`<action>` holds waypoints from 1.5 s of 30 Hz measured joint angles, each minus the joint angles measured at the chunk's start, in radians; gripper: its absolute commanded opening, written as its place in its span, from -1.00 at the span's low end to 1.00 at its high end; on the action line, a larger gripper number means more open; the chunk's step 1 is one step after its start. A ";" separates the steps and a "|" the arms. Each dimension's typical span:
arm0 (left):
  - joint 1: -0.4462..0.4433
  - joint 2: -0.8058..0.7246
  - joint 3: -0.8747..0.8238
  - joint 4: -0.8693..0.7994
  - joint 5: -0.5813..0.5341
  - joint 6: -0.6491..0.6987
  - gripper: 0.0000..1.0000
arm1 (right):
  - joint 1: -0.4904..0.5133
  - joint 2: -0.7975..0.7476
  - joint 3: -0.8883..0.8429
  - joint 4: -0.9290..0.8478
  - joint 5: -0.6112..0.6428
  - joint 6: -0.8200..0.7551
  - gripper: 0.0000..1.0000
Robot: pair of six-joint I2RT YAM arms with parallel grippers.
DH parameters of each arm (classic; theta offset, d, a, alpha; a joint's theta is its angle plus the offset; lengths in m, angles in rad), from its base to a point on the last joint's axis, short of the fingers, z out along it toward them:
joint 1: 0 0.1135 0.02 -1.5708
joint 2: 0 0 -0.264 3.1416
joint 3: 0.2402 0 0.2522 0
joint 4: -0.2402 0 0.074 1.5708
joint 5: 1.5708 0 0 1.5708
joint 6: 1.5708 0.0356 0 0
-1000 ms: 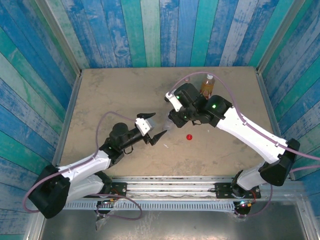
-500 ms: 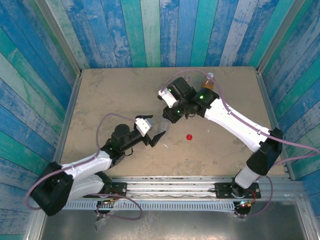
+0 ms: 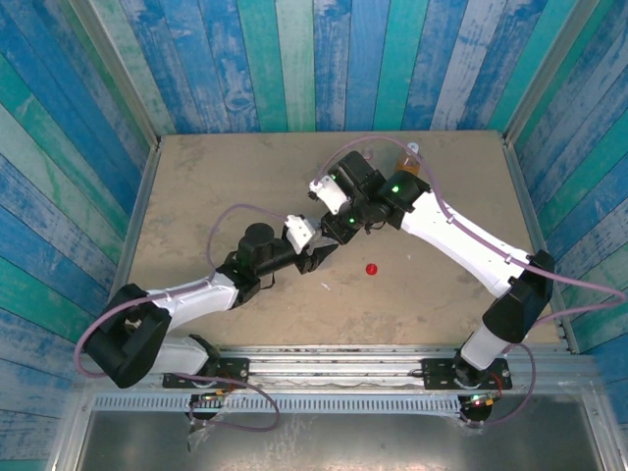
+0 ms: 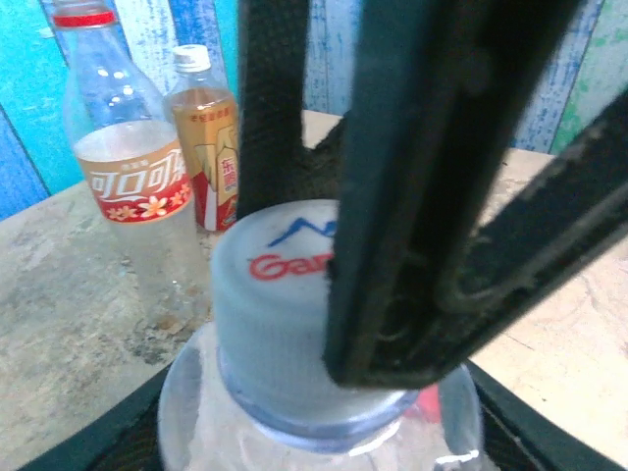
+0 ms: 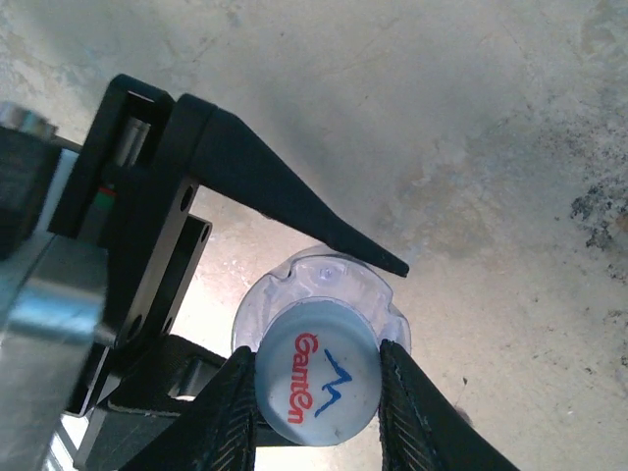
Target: Screw on the bottle caps
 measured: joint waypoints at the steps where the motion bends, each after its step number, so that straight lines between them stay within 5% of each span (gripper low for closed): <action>1: 0.000 0.004 0.003 -0.002 0.006 0.003 -0.03 | 0.000 0.000 0.000 -0.001 0.002 0.000 -0.87; 10: 0.005 0.011 0.003 0.021 0.013 -0.009 -0.12 | -0.002 -0.020 -0.011 0.003 0.044 0.012 0.29; 15: 0.043 0.025 -0.021 0.127 -0.017 -0.056 -0.10 | -0.013 -0.135 -0.093 0.089 0.092 0.014 0.57; 22: 0.092 0.102 -0.066 0.288 -0.258 -0.131 -0.11 | -0.013 -0.335 -0.331 0.338 0.084 -0.019 0.67; 34: 0.121 0.312 -0.075 0.502 -0.703 -0.201 -0.09 | -0.013 -0.323 -0.384 0.445 0.068 -0.038 0.67; 45: 0.121 0.312 -0.114 0.521 -0.834 -0.233 0.00 | -0.013 -0.294 -0.392 0.452 0.067 -0.040 0.67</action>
